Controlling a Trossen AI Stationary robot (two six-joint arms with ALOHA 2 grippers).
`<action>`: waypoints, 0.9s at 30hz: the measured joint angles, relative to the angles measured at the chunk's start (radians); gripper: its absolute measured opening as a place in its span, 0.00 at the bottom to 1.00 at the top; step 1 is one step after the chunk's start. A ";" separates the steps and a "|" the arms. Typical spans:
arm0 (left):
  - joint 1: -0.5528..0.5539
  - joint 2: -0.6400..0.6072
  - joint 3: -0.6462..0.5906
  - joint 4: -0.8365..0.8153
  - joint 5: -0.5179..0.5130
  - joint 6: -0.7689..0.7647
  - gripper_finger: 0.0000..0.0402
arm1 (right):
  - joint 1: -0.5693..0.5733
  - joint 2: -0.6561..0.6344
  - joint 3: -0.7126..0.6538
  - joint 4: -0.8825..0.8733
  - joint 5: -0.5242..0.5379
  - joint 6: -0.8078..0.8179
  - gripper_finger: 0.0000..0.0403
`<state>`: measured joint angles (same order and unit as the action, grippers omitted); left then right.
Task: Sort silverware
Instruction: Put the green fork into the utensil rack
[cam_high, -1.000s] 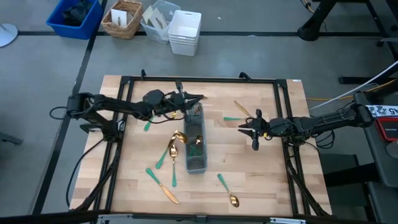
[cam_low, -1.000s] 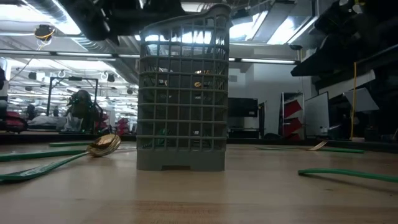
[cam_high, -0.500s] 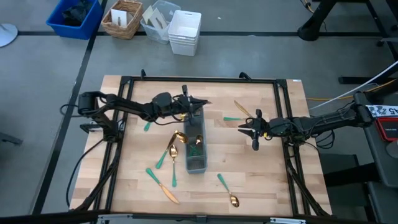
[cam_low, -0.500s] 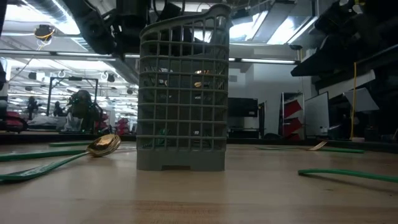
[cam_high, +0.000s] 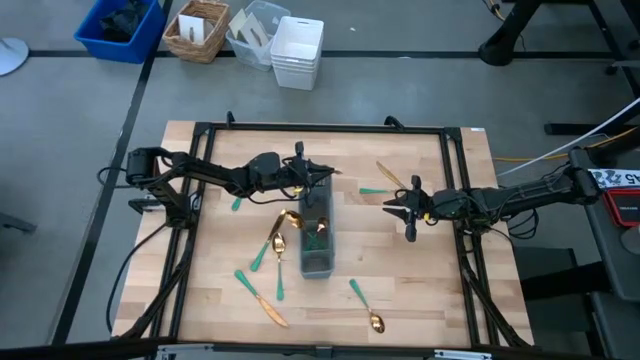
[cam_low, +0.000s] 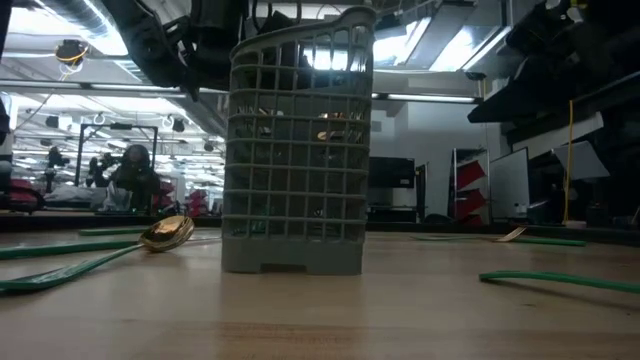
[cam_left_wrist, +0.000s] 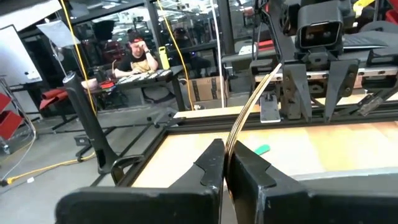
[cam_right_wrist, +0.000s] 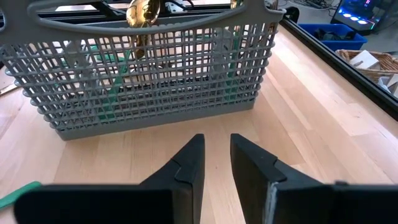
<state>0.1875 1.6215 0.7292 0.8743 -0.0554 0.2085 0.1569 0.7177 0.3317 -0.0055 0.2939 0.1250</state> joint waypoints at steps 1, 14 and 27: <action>0.000 0.000 0.000 -0.002 0.000 0.000 0.02 | 0.000 0.000 0.000 0.000 0.000 0.000 0.19; -0.009 -0.002 0.000 -0.035 -0.004 -0.001 0.12 | 0.000 0.000 0.000 0.000 0.000 0.000 0.19; -0.010 -0.017 0.000 -0.066 -0.018 -0.110 0.26 | 0.000 0.000 0.000 -0.001 0.001 0.000 0.19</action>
<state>0.1770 1.6041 0.7294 0.8087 -0.0733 0.0987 0.1570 0.7177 0.3321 -0.0067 0.2951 0.1253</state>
